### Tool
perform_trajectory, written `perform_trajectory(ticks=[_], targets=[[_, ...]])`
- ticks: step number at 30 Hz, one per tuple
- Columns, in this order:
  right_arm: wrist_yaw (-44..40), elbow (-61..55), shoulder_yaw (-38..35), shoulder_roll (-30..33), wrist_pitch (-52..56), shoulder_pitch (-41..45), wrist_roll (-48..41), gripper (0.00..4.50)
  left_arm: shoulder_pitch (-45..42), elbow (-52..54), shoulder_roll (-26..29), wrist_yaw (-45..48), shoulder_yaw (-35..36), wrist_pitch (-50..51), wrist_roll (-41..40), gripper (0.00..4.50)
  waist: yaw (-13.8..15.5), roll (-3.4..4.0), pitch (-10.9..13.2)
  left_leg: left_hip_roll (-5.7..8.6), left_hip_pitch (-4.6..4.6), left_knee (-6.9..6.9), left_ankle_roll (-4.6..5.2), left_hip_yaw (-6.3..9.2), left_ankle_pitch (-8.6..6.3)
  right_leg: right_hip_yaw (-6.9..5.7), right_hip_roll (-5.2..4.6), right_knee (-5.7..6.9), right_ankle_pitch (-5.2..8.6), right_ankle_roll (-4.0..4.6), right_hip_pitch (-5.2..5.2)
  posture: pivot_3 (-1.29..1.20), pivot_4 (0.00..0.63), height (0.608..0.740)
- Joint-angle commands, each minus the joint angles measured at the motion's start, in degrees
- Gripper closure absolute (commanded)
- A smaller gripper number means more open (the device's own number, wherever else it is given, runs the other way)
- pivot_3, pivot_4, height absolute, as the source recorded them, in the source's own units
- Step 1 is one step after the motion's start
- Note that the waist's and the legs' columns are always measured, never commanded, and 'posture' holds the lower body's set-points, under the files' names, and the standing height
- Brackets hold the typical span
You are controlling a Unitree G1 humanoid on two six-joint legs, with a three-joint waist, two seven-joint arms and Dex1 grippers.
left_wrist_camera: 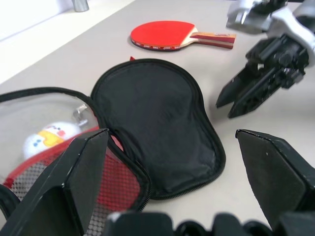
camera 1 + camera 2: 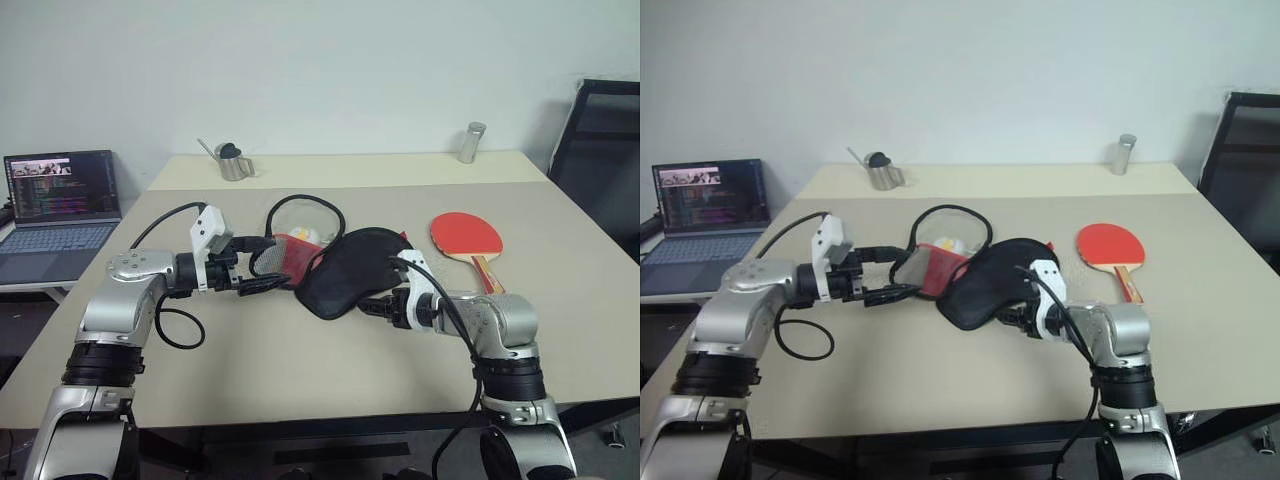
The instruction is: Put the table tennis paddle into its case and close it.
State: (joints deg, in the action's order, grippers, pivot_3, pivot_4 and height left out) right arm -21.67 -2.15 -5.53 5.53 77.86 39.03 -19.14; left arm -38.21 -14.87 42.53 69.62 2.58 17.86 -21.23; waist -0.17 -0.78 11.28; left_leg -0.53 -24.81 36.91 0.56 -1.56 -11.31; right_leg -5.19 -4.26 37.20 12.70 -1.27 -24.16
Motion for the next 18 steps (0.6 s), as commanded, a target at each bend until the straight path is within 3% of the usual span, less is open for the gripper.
perform_trajectory(ticks=[1, 16, 18], targets=[[0.9, 1.4, 0.2, -1.8, -3.0, 2.3, -1.0, 1.74, -0.9, 0.9, 0.9, 0.3, 1.0, -1.1, 0.0, 0.00, 0.0, 0.00, 0.0, -0.02, 0.00, 0.00, 0.00, 0.00, 0.00, 0.01, 0.02, 0.00, 0.00, 0.00, -0.01, 0.00, 0.150, 0.740], [4.8, 7.6, 1.7, -8.2, -9.8, 4.4, -0.5, 1.74, 0.1, 1.9, 1.8, 0.0, 1.5, -0.9, -0.4, 0.00, -0.3, 0.00, 0.0, -0.12, 0.00, 0.00, -0.01, -0.03, -0.01, 0.05, 0.12, -0.02, -0.05, 0.09, -0.03, 0.00, 0.150, 0.740], [5.3, 7.5, 2.1, -8.0, -10.3, 3.9, -0.4, 2.09, 0.1, 1.9, 1.8, 0.0, 1.5, -0.8, -0.4, 0.00, -0.3, 0.00, 0.0, -0.12, 0.00, 0.00, -0.01, -0.03, -0.01, 0.05, 0.13, -0.02, -0.05, 0.09, -0.03, 0.00, 0.150, 0.740]])
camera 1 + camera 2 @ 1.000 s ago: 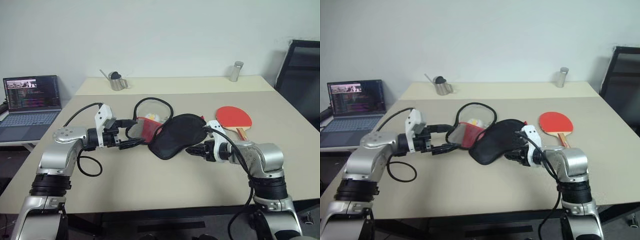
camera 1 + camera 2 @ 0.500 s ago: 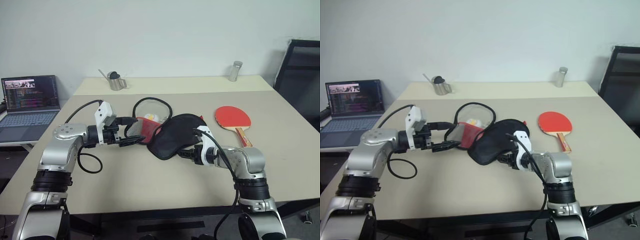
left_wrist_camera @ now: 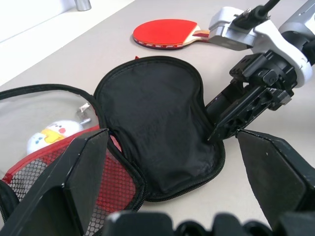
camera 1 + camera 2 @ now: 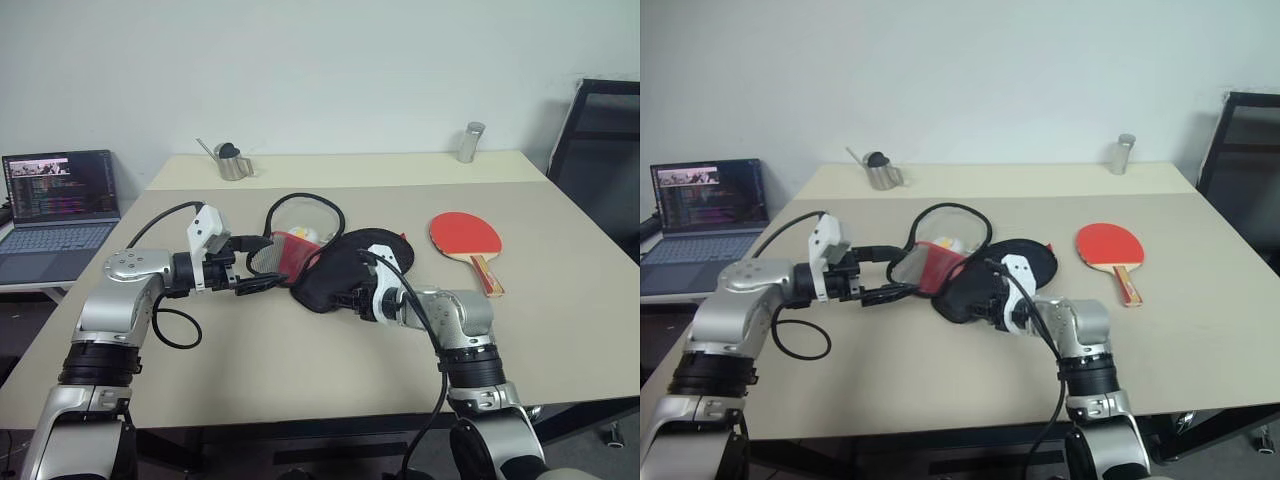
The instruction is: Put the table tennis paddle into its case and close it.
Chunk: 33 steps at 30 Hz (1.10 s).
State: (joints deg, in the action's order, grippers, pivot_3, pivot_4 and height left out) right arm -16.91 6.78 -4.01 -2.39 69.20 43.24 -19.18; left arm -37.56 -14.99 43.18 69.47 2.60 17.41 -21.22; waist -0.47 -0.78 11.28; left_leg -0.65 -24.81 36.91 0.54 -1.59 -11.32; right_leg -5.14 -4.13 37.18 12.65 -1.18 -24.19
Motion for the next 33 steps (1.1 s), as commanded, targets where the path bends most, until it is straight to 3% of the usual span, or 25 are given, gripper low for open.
perform_trajectory(ticks=[1, 7, 8, 15, 20, 28, 33], targets=[[0.8, -1.6, 0.4, 0.1, -1.5, -0.6, -0.3, 2.30, -0.6, 2.0, 1.1, 0.1, 1.4, -0.4, -0.4, 0.00, 0.0, 0.00, 0.0, 0.00, 0.00, 0.00, 0.00, 0.00, 0.00, 0.00, 0.00, 0.00, 0.00, 0.00, 0.00, 0.00, 0.150, 0.740], [0.7, -2.9, -0.4, 3.7, -0.8, -2.9, -0.9, 4.32, -0.8, 1.8, 0.2, -0.2, 1.0, -0.7, -0.3, 0.00, 0.1, 0.00, 0.0, 0.01, 0.00, 0.00, 0.00, -0.01, 0.00, 0.01, -0.01, -0.03, 0.00, 0.00, 0.01, 0.00, 0.150, 0.740], [0.6, -3.0, -0.4, 4.3, -0.7, -3.1, -1.0, 4.47, -0.8, 1.8, 0.1, -0.3, 0.9, -0.7, -0.3, 0.00, 0.1, 0.00, 0.0, 0.01, 0.00, 0.00, 0.00, -0.02, 0.00, 0.02, -0.01, -0.03, 0.00, 0.01, 0.01, 0.00, 0.150, 0.740], [-0.5, -4.3, -1.1, 8.4, 1.0, -3.3, -2.4, 4.47, -0.8, 1.7, -0.8, -0.7, 0.8, -1.1, -0.2, 0.00, 0.1, -0.01, 0.0, 0.00, 0.00, 0.00, 0.00, -0.02, 0.00, 0.02, 0.00, -0.03, 0.00, 0.01, 0.01, 0.00, 0.150, 0.740], [-4.1, -2.7, 0.0, 15.5, 1.1, -1.0, -2.6, 4.47, -0.4, 2.0, -1.3, -1.0, 0.8, -1.1, -0.2, 0.00, 0.3, -0.01, 0.0, 0.01, 0.00, 0.00, 0.00, -0.02, 0.00, 0.01, -0.01, -0.04, 0.00, 0.01, 0.01, 0.00, 0.150, 0.740], [-16.7, 4.8, 8.4, 30.7, -3.1, 3.9, -0.7, 4.47, 0.3, 2.8, -1.9, -1.6, 0.7, -0.9, -0.3, 0.00, 0.3, -0.01, 0.0, -0.01, 0.00, -0.04, 0.00, -0.05, -0.01, 0.01, 0.01, -0.11, 0.00, 0.01, 0.00, 0.00, 0.150, 0.740], [-22.9, 8.6, 13.3, 35.1, -6.9, 5.9, 1.5, 4.47, 0.5, 3.2, -2.0, -1.7, 0.7, -0.7, -0.4, 0.00, 0.3, -0.01, 0.0, -0.01, 0.00, -0.03, -0.01, -0.08, -0.01, 0.02, 0.01, -0.11, 0.00, 0.01, -0.01, 0.00, 0.150, 0.740]])
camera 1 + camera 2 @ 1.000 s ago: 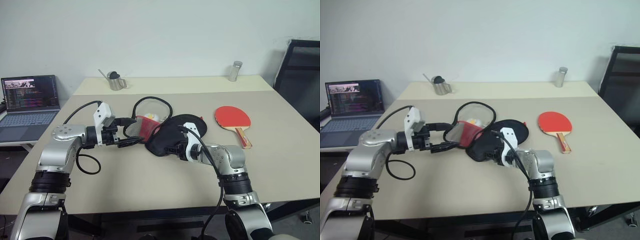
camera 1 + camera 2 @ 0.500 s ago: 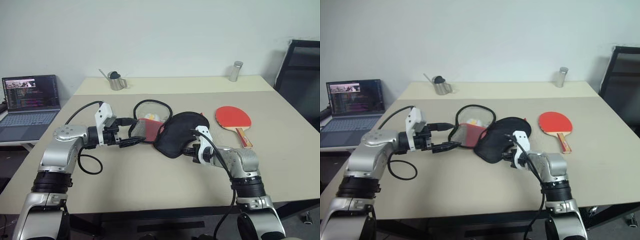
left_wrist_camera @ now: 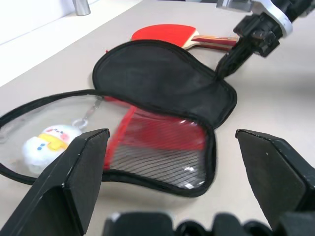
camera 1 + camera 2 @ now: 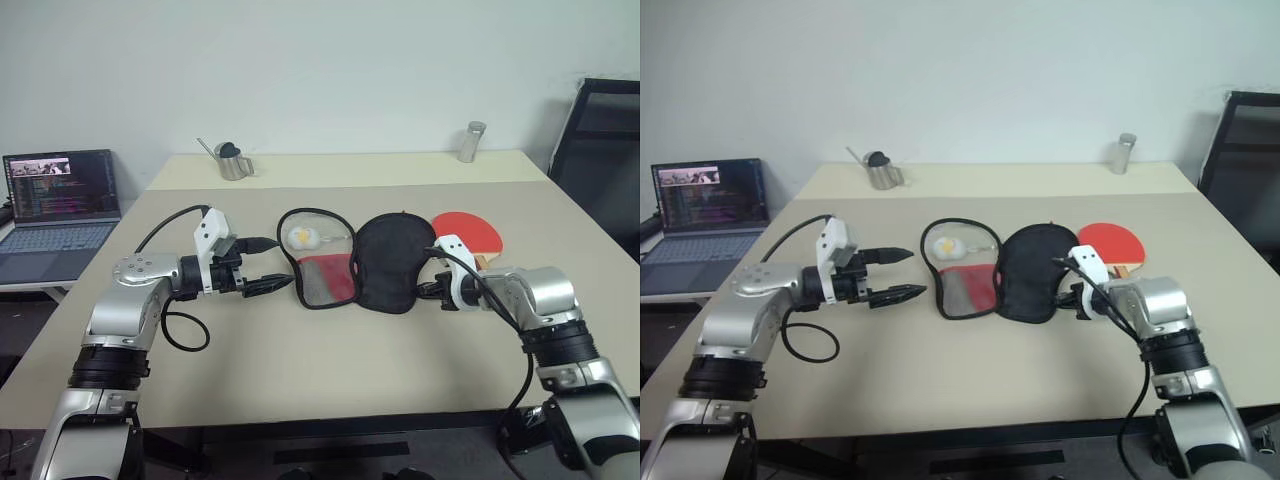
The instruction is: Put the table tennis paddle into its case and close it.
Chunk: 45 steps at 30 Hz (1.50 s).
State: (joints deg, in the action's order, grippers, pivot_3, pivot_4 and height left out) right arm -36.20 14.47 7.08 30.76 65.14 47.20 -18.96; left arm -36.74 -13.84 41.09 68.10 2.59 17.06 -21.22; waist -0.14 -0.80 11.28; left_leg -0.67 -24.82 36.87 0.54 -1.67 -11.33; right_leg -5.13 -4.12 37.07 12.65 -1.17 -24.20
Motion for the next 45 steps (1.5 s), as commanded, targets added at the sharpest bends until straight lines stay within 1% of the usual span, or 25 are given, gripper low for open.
perform_trajectory(ticks=[1, 6, 15, 19, 23, 27, 30, 34, 36, 38, 40, 43, 45], targets=[[-4.7, 1.7, 3.2, 2.6, -3.7, 2.1, 1.8, 4.47, -0.2, 2.2, 0.0, -0.4, 0.7, -0.3, -0.4, 0.00, 0.0, 0.00, 0.0, 0.00, 0.00, 0.00, 0.00, 0.00, 0.00, -0.01, 0.00, 0.00, 0.00, 0.00, 0.00, 0.00, 0.150, 0.740], [-7.8, 5.4, 5.5, 3.7, -8.4, 3.2, 4.6, 4.47, 0.2, 2.8, -0.2, -0.5, 0.5, -0.1, -0.4, 0.00, 0.0, -0.01, 0.0, 0.01, 0.00, 0.01, 0.00, 0.00, 0.00, -0.01, 0.00, -0.01, 0.00, 0.00, 0.01, 0.00, 0.150, 0.740], [-8.8, 17.6, 6.0, 1.6, -18.5, 9.8, 10.3, 4.47, -0.6, 2.3, -0.8, -0.4, -0.1, -0.4, 0.2, 0.00, 0.0, -0.02, 0.0, 0.00, 0.00, 0.04, 0.00, -0.02, 0.00, 0.00, 0.00, 0.02, -0.01, 0.00, 0.01, 0.00, 0.150, 0.740], [-9.7, 21.1, 5.6, 0.5, -20.7, 11.7, 11.6, 4.47, -0.6, 2.3, -0.9, -0.3, -0.2, -0.5, 0.2, 0.00, 0.0, -0.02, 0.0, 0.00, 0.00, 0.02, -0.01, -0.03, 0.00, 0.01, 0.00, 0.01, -0.01, 0.00, 0.00, 0.00, 0.150, 0.740], [-9.9, 22.2, 5.4, -0.8, -21.3, 11.9, 12.3, 4.47, -0.8, 2.2, -0.9, -0.2, -0.3, -0.7, 0.3, 0.00, 0.0, -0.02, 0.0, 0.00, 0.00, 0.03, -0.01, -0.03, 0.00, 0.01, 0.00, 0.03, -0.02, 0.01, 0.01, 0.00, 0.150, 0.740], [-8.5, 23.1, 4.3, -1.5, -22.1, 11.9, 13.1, 4.47, -0.9, 2.0, -1.0, -0.2, -0.3, -0.9, 0.4, 0.00, 0.0, -0.01, 0.0, 0.00, 0.00, 0.04, -0.01, -0.03, 0.00, 0.01, 0.00, 0.04, -0.02, 0.01, 0.01, 0.00, 0.150, 0.740], [-6.3, 24.1, 3.0, -1.1, -23.6, 12.1, 14.3, 3.83, -1.2, 1.7, -1.1, -0.2, -0.4, -1.0, 0.5, 0.00, 0.0, -0.01, 0.0, 0.00, 0.00, 0.04, -0.01, -0.03, 0.00, 0.01, 0.00, 0.04, -0.02, 0.02, 0.01, 0.00, 0.150, 0.740], [-5.4, 20.8, 3.2, 0.2, -23.9, 10.1, 15.5, 2.48, -1.6, 1.2, -1.5, -0.1, -0.5, -1.1, 0.8, 0.00, 0.0, -0.01, 0.0, 0.00, 0.00, 0.04, -0.01, -0.03, 0.00, 0.02, 0.00, 0.04, -0.02, 0.02, 0.01, 0.00, 0.150, 0.740], [-4.8, 19.1, 2.9, 0.8, -24.0, 9.0, 15.9, 1.73, -1.8, 1.2, -1.7, -0.1, -0.5, -1.2, 1.0, 0.00, 0.0, -0.01, 0.0, 0.00, 0.00, 0.04, -0.01, -0.03, 0.00, 0.02, 0.00, 0.04, -0.02, 0.02, 0.01, 0.00, 0.150, 0.740], [-4.9, 15.6, 1.2, 1.2, -22.2, 7.7, 14.5, 1.02, -1.9, 1.4, -2.0, -0.2, -0.5, -1.1, 0.9, 0.00, 0.0, -0.01, 0.0, 0.01, 0.00, 0.04, -0.01, -0.03, 0.00, 0.02, 0.00, 0.03, -0.02, 0.02, 0.01, 0.00, 0.150, 0.740], [-4.4, 8.5, -2.4, 1.8, -19.9, 4.9, 12.1, 0.36, -1.8, 2.3, -2.2, -0.2, -0.3, -0.8, 0.6, 0.00, 0.0, -0.02, 0.0, 0.00, 0.00, 0.04, -0.01, -0.03, 0.00, 0.02, 0.00, 0.04, -0.02, 0.02, 0.01, 0.00, 0.150, 0.740], [-0.7, -1.6, -7.2, 3.8, -20.8, -1.9, 12.3, 0.36, -1.5, 5.0, -1.5, 0.7, 0.1, -0.4, -0.2, 0.00, 0.1, -0.01, 0.0, -0.01, 0.00, 0.03, -0.01, -0.02, 0.00, 0.01, 0.00, 0.04, -0.02, 0.02, 0.01, 0.00, 0.150, 0.740], [1.3, -5.8, -9.9, 4.0, -18.7, -5.6, 11.6, 0.36, -1.8, 6.3, -1.1, 0.9, 0.5, 0.6, -1.0, 0.00, 0.3, -0.02, 0.0, 0.00, -0.01, 0.04, -0.03, 0.00, -0.01, -0.01, -0.01, 0.00, -0.02, 0.01, 0.03, 0.00, 0.150, 0.740]])
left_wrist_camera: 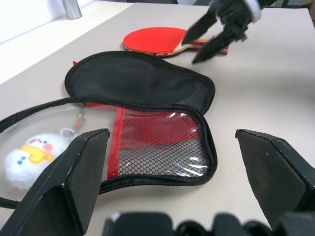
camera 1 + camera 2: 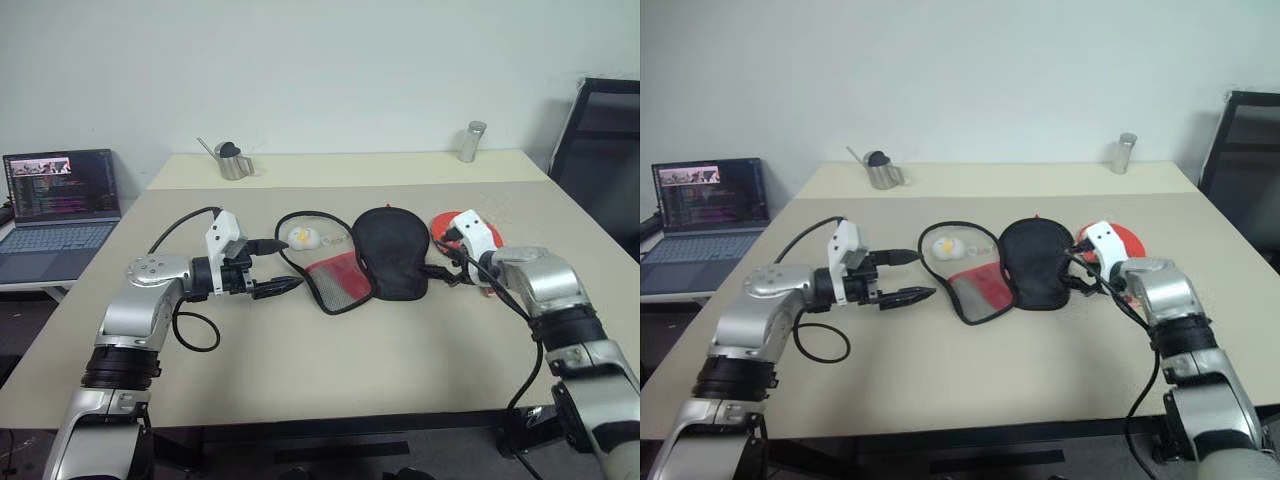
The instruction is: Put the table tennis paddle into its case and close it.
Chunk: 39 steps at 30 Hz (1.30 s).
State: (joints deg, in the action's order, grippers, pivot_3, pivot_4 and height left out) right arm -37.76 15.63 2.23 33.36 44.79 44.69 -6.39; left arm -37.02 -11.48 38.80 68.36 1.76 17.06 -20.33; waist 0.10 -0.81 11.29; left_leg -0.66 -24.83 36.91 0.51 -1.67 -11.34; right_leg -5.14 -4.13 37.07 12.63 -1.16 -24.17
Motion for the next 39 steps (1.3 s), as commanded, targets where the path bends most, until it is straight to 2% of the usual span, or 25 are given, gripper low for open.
perform_trajectory(ticks=[1, 5, 11, 21, 29, 33, 37, 39], targets=[[4.0, -8.1, -6.4, 1.1, 2.8, -4.4, -1.4, 0.36, -1.9, 4.2, 1.3, 0.6, 1.3, 1.3, -2.1, 0.00, 0.1, -0.01, 0.0, 0.02, 0.00, 0.01, 0.00, -0.01, 0.00, 0.01, -0.01, -0.01, 0.00, 0.00, 0.02, 0.00, 0.150, 0.740], [9.7, -5.7, -10.8, -0.7, 4.1, -5.6, -1.9, 0.36, -4.5, 3.9, 0.3, 0.8, 0.3, 1.1, -2.1, 0.00, 0.0, -0.01, 0.0, -0.01, 0.03, 0.08, 0.00, -0.02, 0.00, 0.03, 0.00, 0.04, -0.05, 0.03, 0.02, 0.00, 0.150, 0.740], [15.4, 7.9, -13.2, -3.6, -0.4, -0.6, -1.8, 0.36, -7.3, 0.8, -1.3, 1.3, -1.0, -0.2, -0.8, 0.00, -0.4, -0.02, 0.0, -0.03, 0.09, 0.04, 0.00, -0.14, 0.01, 0.15, 0.06, 0.04, -0.07, 0.05, 0.01, 0.00, 0.150, 0.740], [17.2, 34.1, -9.7, -5.1, -16.6, 9.9, 2.3, 0.36, -6.5, 0.4, -0.5, 1.4, -0.8, -0.8, -0.8, 0.00, -0.5, -0.01, 0.0, -0.01, 0.08, 0.03, 0.00, -0.19, 0.01, 0.25, 0.07, 0.02, -0.09, 0.04, -0.01, 0.00, 0.150, 0.740], [18.8, 46.8, -8.5, -5.2, -22.9, 15.1, 4.8, 0.36, -4.9, 1.8, 1.0, 0.5, 0.2, -0.2, -1.0, 0.00, -0.5, -0.02, 0.0, -0.02, 0.08, 0.03, 0.00, -0.20, 0.01, 0.28, 0.08, 0.03, -0.09, 0.05, 0.00, 0.00, 0.150, 0.740], [18.6, 49.3, -8.5, -6.0, -23.9, 15.8, 5.2, 1.23, -3.4, 3.4, 2.0, -0.1, 0.8, 0.2, -1.1, 0.00, -0.6, -0.03, 0.0, -0.02, 0.11, 0.05, 0.00, -0.21, 0.01, 0.34, 0.07, 0.04, -0.11, 0.02, 0.01, 0.00, 0.150, 0.740], [18.2, 50.1, -8.4, -6.8, -24.2, 16.0, 5.4, 2.68, -1.3, 5.7, 2.8, -1.5, 1.6, 1.0, -1.8, 0.00, -0.9, -0.21, -0.1, -0.04, 0.23, 0.03, 0.00, -0.31, 0.01, 0.69, 0.10, 0.06, -0.12, 0.00, 0.04, 0.00, 0.150, 0.740], [18.2, 50.4, -8.6, -6.9, -24.3, 16.2, 5.4, 3.22, -0.8, 6.5, 2.9, -1.9, 1.9, 1.5, -2.0, 0.00, -1.2, -0.32, -0.2, -0.06, 0.30, 0.04, 0.00, -0.35, 0.01, 0.76, 0.12, 0.05, -0.19, -0.02, 0.09, 0.00, 0.150, 0.740]])
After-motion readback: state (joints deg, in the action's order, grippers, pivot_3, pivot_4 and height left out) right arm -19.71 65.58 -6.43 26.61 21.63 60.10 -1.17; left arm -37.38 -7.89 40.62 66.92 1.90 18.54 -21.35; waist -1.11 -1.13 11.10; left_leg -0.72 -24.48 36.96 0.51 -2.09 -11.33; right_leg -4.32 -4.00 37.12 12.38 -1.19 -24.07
